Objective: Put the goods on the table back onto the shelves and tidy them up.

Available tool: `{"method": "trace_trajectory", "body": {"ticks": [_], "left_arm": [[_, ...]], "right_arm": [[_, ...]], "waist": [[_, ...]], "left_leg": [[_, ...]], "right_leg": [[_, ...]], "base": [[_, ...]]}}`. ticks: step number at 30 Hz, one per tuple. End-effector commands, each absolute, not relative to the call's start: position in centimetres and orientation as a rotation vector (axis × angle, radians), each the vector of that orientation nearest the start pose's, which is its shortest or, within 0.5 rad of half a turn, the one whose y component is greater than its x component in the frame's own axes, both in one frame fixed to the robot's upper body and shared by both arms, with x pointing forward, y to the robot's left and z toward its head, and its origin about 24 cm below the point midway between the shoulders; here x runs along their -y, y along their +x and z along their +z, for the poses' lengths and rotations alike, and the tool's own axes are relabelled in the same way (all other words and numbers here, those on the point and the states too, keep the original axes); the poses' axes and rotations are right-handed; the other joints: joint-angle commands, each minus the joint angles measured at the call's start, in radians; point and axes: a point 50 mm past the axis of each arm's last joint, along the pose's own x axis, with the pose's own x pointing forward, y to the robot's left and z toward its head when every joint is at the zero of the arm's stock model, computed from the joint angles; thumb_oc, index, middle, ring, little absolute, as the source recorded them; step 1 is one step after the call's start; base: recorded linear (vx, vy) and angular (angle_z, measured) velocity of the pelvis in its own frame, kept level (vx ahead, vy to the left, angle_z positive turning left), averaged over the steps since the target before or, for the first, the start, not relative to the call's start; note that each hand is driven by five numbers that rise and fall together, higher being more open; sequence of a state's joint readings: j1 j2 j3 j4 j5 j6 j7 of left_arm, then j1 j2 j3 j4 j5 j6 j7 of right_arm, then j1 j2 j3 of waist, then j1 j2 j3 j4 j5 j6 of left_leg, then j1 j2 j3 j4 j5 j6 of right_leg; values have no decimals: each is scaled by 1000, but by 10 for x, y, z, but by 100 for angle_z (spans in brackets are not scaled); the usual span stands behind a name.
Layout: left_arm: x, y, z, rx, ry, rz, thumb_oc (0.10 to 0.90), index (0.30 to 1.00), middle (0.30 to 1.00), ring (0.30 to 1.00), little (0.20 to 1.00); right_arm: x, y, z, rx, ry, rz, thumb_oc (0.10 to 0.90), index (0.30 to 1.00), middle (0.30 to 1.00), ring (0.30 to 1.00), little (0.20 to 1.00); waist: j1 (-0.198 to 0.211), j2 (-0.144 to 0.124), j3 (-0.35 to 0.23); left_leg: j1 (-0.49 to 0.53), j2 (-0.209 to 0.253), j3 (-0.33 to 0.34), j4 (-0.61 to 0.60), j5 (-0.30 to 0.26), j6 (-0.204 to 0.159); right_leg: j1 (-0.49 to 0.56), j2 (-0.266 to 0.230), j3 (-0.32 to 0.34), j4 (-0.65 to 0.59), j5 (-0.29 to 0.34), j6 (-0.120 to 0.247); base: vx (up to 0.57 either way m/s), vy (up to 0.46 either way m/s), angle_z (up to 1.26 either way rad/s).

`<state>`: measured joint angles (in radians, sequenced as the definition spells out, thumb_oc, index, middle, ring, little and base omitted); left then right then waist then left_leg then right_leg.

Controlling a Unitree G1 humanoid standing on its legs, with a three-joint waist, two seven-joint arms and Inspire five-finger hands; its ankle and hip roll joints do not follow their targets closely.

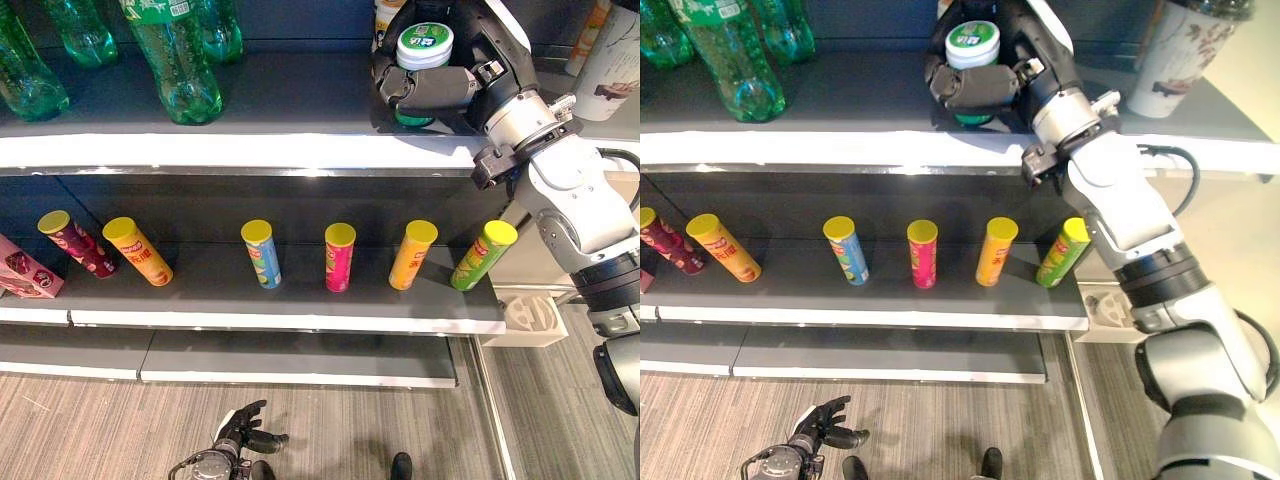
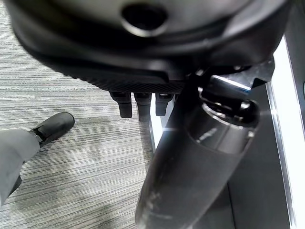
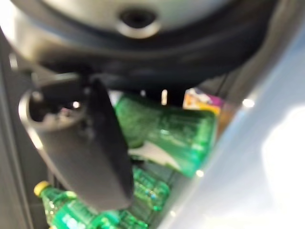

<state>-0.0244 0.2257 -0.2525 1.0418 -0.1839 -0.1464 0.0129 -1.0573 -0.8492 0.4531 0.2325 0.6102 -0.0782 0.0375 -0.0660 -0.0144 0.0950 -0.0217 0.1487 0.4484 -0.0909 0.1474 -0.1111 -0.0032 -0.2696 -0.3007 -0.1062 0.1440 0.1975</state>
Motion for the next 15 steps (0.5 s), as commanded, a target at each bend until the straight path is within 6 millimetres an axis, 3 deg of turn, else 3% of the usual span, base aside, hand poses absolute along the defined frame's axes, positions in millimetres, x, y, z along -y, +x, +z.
{"method": "trace_trajectory", "body": {"ticks": [1,15], "left_arm": [[-209,186,-119,-745,239,-34,800,900,900,900,900],[-211,185,-120,-752,238,-26,800,900,900,900,900]], "right_arm": [[170,332,366,849,-339,295,800,900,900,900,900],[169,331,364,848,-340,302,800,900,900,900,900]], "waist": [[50,-32,10],[56,-36,12]], "left_leg": [[152,-8,30,4,-155,-44],[151,-9,26,4,-156,-44]], "right_leg": [[-20,-67,2,59,-11,62],[-19,-67,-3,57,-13,62]], "base": [[0,0,0],[0,0,0]]}}
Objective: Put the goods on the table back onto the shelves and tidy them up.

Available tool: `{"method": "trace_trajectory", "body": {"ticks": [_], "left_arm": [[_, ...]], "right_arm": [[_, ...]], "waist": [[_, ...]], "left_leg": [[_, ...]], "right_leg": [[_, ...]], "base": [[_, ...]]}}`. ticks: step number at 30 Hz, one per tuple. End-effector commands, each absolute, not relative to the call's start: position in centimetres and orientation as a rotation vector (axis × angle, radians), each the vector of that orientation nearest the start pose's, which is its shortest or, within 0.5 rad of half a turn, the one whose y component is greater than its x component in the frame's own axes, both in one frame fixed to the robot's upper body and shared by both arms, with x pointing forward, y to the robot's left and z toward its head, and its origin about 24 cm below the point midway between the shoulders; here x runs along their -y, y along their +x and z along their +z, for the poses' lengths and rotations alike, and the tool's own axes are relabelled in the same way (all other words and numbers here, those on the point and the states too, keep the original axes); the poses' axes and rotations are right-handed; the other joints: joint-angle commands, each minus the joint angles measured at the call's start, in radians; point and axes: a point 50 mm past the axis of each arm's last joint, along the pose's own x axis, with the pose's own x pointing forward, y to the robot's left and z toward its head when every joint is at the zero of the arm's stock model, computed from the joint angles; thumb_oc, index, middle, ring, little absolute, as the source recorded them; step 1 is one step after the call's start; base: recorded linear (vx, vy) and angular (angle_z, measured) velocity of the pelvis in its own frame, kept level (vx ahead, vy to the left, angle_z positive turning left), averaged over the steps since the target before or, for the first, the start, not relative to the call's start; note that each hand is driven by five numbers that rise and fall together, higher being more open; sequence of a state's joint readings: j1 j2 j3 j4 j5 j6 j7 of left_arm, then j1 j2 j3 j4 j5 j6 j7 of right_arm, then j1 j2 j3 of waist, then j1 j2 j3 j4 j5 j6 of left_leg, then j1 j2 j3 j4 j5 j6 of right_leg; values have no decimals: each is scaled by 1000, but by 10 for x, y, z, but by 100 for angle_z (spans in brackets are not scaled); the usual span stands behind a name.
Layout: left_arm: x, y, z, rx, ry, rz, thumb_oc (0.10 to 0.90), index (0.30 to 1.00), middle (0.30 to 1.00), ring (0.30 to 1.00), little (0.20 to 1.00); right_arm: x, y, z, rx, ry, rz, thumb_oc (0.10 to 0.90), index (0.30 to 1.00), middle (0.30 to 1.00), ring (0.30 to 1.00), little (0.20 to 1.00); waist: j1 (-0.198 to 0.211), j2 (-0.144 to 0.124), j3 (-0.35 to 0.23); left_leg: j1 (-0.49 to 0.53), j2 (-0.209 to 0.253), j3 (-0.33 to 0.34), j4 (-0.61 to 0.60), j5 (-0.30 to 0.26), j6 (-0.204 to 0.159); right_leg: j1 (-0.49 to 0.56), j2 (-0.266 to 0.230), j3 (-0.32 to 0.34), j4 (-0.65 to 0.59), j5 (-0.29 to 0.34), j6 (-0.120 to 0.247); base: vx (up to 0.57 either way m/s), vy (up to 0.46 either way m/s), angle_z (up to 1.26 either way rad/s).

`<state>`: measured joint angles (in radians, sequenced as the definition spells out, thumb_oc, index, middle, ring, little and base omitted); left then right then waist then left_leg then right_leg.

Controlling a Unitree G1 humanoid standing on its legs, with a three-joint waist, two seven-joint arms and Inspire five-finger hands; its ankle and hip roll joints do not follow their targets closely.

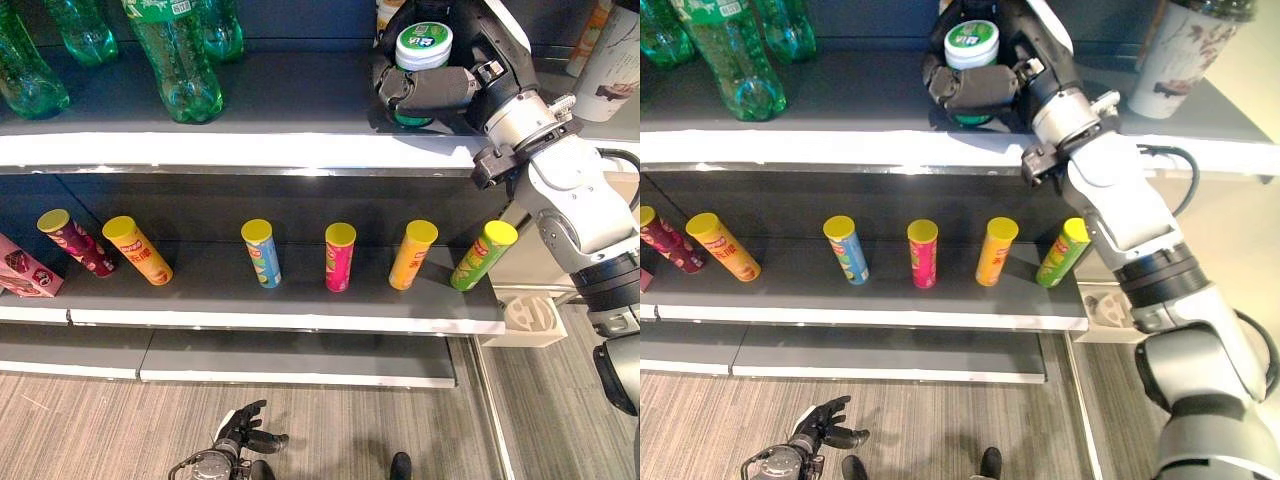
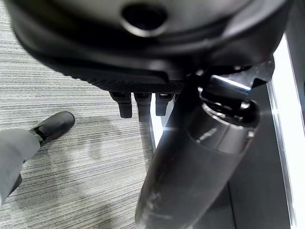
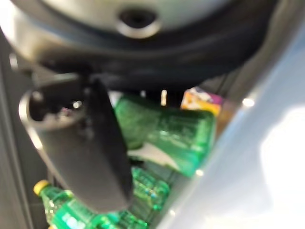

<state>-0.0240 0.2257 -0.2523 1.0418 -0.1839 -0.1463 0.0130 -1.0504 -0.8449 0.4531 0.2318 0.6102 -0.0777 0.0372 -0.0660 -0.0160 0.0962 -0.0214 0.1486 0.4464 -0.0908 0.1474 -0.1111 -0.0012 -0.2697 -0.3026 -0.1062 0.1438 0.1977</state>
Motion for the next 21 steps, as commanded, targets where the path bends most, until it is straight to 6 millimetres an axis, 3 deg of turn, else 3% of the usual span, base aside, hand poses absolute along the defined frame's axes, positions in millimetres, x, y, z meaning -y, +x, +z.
{"method": "trace_trajectory", "body": {"ticks": [1,21], "left_arm": [[-211,185,-120,-754,239,-25,800,900,900,900,900],[-212,184,-120,-757,240,-20,800,900,900,900,900]], "right_arm": [[168,331,363,848,-338,303,800,900,900,900,900],[170,329,362,857,-328,299,800,900,900,900,900]], "waist": [[56,-34,11],[58,-34,12]], "left_leg": [[151,-9,28,4,-156,-44],[151,-12,20,4,-158,-42]], "right_leg": [[-20,-67,-2,57,-13,62],[-18,-68,-6,59,-13,63]], "base": [[0,0,0],[0,0,0]]}}
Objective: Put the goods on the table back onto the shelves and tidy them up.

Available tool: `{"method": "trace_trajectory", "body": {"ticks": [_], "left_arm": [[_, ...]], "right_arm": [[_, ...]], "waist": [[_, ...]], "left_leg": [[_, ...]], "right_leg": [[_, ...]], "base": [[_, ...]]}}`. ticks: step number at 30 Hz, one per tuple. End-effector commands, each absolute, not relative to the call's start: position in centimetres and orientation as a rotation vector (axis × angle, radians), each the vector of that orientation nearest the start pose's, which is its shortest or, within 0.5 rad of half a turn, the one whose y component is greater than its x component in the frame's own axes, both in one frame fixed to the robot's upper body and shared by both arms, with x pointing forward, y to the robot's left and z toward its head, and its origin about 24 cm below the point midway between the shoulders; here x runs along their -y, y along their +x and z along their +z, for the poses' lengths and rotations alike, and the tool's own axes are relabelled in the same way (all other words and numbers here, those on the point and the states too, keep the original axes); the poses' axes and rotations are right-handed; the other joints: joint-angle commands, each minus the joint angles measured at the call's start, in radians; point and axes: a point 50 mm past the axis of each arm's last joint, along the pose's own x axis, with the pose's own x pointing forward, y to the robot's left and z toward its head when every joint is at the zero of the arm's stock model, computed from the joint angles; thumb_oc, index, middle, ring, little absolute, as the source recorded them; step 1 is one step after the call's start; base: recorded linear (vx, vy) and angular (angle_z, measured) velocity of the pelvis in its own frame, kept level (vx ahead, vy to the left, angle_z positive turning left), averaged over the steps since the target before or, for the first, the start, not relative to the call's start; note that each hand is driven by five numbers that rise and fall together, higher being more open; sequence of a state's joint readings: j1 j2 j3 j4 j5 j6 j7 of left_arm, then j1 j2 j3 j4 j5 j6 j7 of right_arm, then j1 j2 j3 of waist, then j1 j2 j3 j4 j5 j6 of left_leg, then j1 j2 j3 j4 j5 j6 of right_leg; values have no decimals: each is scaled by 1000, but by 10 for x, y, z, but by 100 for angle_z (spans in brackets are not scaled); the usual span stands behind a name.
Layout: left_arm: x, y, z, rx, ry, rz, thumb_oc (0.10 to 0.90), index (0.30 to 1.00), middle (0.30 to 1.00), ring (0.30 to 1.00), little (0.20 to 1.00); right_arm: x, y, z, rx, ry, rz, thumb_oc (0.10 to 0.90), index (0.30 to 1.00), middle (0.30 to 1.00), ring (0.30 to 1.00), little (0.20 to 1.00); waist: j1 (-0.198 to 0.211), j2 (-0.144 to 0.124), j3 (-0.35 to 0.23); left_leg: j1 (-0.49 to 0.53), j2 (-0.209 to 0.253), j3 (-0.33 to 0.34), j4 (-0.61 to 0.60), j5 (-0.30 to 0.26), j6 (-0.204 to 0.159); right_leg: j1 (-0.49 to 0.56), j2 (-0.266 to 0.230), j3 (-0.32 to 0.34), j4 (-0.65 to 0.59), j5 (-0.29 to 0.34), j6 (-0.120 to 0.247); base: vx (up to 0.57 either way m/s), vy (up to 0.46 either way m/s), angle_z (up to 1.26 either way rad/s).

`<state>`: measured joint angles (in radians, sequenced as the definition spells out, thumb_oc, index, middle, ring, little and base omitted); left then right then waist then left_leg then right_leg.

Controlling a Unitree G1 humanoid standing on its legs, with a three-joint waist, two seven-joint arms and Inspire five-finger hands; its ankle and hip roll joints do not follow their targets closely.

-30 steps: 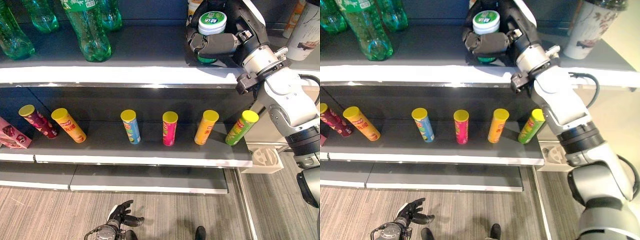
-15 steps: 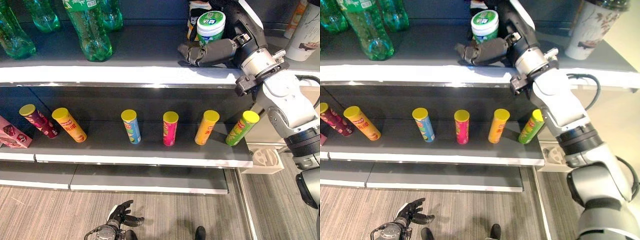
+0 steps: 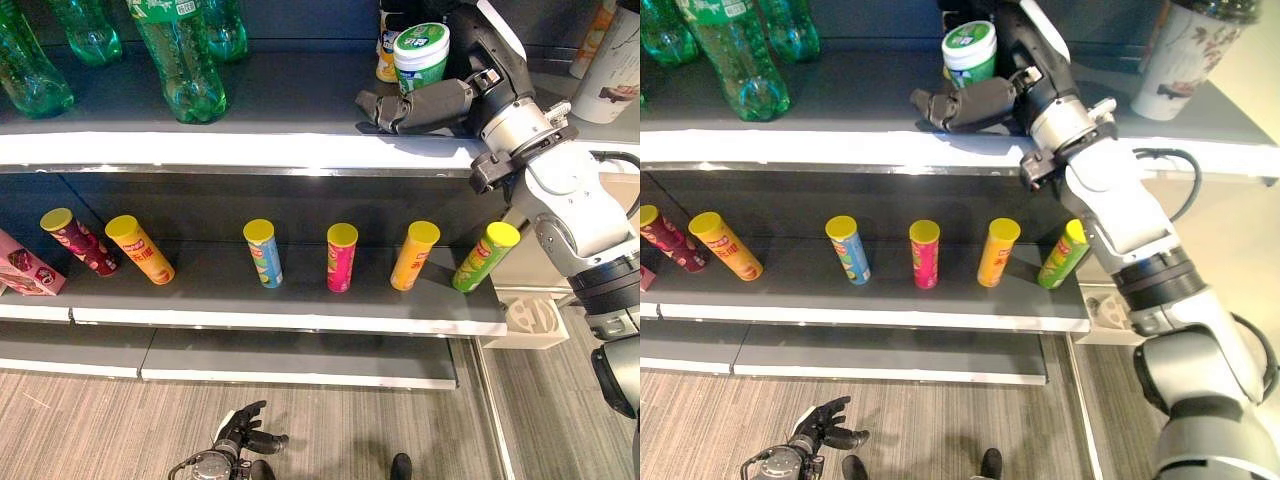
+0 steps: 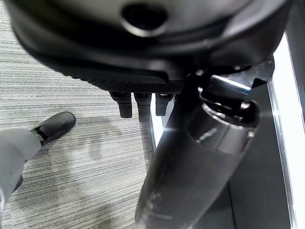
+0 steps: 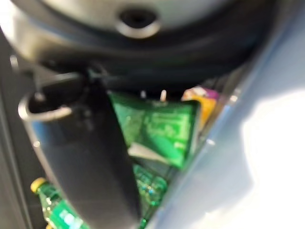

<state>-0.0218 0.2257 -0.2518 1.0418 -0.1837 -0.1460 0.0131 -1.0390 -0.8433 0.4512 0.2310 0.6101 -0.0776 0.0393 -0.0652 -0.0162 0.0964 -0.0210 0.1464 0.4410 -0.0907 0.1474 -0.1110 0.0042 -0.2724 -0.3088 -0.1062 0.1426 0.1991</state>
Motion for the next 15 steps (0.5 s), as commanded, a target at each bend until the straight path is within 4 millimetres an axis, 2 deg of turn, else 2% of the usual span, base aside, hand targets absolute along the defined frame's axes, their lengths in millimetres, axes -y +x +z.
{"method": "trace_trajectory", "body": {"ticks": [1,4,15], "left_arm": [[-212,184,-120,-757,240,-20,800,900,900,900,900],[-212,184,-120,-757,240,-20,800,900,900,900,900],[-215,182,-121,-765,231,18,800,900,900,900,900]], "right_arm": [[170,329,362,857,-328,299,800,900,900,900,900],[170,329,362,857,-328,299,800,900,900,900,900],[184,300,383,1027,-371,207,800,900,900,900,900]], "waist": [[57,-34,12],[57,-34,12],[46,-37,19]], "left_leg": [[150,-10,26,3,-158,-42],[150,-10,26,3,-158,-42],[157,-10,28,3,-169,-40]], "right_leg": [[-23,-66,0,59,-12,61],[-23,-66,0,59,-12,61],[-29,-62,8,62,-11,63]], "base": [[0,0,0],[0,0,0],[-1,2,1]]}}
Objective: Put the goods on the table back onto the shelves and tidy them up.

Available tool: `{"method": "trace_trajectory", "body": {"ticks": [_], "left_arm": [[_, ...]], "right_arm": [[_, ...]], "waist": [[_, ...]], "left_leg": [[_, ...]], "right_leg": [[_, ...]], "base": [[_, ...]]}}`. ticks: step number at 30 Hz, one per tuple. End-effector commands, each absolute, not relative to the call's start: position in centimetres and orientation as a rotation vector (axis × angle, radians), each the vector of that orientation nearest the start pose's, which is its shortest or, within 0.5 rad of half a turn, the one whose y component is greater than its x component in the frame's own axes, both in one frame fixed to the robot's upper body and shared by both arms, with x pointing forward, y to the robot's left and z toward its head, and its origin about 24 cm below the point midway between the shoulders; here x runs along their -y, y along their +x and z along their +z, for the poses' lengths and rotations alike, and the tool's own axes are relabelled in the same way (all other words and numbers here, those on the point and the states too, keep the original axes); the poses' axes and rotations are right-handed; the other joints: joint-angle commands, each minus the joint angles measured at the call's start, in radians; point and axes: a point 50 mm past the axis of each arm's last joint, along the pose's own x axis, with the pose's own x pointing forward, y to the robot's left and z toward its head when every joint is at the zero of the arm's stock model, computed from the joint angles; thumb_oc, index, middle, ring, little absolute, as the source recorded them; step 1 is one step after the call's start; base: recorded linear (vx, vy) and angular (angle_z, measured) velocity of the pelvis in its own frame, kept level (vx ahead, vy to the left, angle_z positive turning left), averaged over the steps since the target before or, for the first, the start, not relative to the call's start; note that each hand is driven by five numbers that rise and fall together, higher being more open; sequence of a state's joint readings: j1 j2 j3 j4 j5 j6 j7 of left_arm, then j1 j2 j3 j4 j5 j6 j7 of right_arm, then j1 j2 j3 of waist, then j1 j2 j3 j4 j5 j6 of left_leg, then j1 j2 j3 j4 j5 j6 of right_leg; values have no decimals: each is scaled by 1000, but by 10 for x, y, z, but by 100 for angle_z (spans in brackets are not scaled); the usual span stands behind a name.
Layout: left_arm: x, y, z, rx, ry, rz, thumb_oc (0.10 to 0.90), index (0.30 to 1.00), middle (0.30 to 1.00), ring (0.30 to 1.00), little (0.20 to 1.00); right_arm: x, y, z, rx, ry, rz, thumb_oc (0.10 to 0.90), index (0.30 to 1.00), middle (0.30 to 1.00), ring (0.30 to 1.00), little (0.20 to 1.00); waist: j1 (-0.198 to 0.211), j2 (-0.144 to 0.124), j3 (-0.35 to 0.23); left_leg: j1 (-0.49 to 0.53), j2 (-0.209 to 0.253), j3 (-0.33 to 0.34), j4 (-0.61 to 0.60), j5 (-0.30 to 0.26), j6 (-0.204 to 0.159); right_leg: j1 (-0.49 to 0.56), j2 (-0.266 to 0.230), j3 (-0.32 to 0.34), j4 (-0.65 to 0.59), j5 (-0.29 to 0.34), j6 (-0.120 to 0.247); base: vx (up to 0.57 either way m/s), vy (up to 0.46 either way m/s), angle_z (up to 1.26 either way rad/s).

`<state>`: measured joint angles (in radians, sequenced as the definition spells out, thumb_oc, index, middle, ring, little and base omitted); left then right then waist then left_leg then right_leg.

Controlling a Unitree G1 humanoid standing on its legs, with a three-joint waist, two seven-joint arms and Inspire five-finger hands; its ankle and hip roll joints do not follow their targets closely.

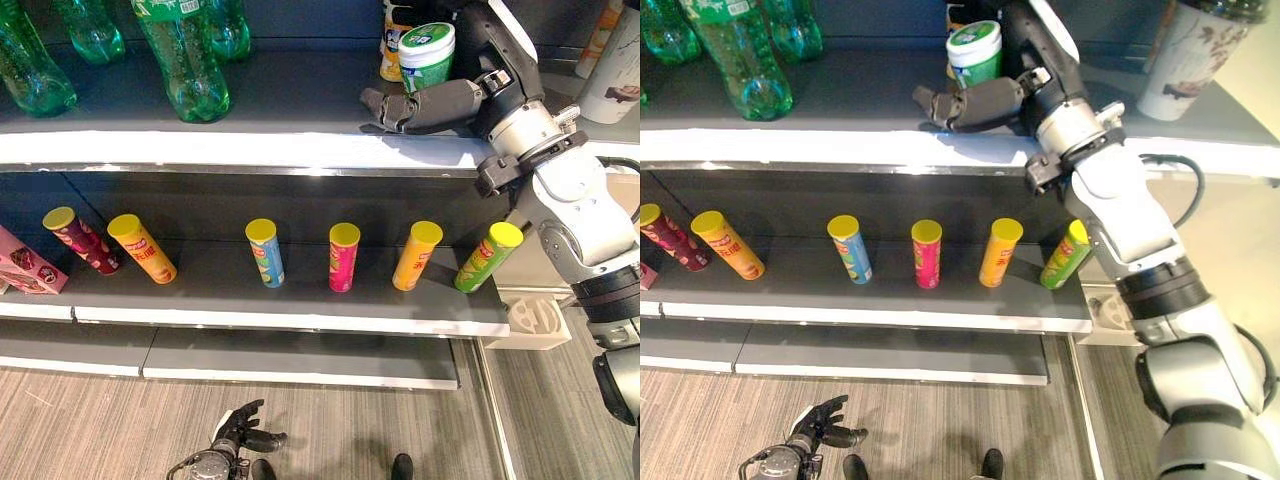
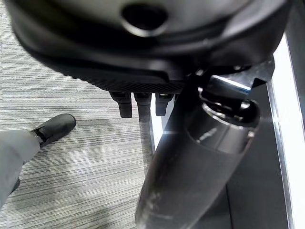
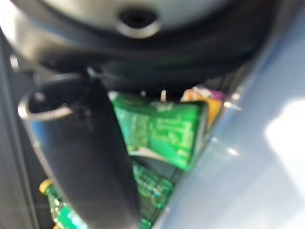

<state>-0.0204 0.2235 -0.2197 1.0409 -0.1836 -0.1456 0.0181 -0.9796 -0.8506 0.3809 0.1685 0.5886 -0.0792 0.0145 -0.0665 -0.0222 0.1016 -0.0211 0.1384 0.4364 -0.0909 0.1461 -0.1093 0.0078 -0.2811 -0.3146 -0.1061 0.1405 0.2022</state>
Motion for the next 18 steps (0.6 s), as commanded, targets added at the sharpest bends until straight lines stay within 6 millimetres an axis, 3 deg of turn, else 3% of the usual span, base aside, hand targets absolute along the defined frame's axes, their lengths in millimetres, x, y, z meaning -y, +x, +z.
{"method": "trace_trajectory", "body": {"ticks": [1,18], "left_arm": [[-215,182,-121,-764,231,18,800,900,900,900,900],[-214,180,-123,-771,233,31,800,900,900,900,900]], "right_arm": [[184,300,383,1027,-371,207,800,900,900,900,900],[181,284,391,1132,-393,179,800,900,900,900,900]], "waist": [[48,-33,12],[49,-33,17]], "left_leg": [[154,-3,33,4,-166,-41],[153,-2,33,4,-168,-40]], "right_leg": [[-35,-55,15,61,-7,60],[-38,-55,15,61,-9,60]], "base": [[0,0,0],[0,0,0]]}}
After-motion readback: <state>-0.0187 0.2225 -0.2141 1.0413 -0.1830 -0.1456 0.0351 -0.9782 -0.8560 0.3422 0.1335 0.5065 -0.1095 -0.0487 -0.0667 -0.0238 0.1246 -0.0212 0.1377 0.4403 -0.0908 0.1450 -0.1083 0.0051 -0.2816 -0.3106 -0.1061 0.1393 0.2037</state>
